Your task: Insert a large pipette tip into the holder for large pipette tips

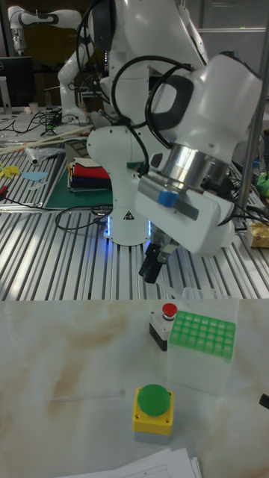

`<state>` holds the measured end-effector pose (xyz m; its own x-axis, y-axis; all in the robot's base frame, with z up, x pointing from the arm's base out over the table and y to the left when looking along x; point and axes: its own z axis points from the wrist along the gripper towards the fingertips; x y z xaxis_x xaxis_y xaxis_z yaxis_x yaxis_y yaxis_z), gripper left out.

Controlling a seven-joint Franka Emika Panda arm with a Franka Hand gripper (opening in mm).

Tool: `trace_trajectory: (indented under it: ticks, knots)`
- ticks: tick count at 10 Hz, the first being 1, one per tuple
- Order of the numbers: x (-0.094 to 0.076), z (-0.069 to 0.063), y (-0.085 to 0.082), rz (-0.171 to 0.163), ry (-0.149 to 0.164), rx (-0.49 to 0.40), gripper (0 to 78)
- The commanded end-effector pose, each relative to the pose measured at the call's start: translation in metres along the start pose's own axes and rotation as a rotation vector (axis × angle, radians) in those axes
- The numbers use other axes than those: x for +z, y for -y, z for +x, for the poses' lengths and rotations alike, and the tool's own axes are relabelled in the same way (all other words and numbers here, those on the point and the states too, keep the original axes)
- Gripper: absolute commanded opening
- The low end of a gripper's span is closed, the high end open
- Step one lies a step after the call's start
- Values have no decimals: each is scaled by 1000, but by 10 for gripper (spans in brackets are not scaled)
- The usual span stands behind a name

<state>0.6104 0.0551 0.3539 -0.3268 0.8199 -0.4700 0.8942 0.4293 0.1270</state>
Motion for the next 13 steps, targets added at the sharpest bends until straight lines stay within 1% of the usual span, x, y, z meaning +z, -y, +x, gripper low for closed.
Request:
trace_trajectory:
  ticks: [1,3,4,7,9,13]
  knots:
    - [1,2,-2,-22,23,-4,11]
    - [1,3,-2,-35,50,-22,11]
    - [3,4,-1,-45,72,-43,11]
    - [6,7,1,-60,92,-53,11]
    - [6,11,2,-63,110,-60,11]
    - [8,16,4,-75,124,-67,11]
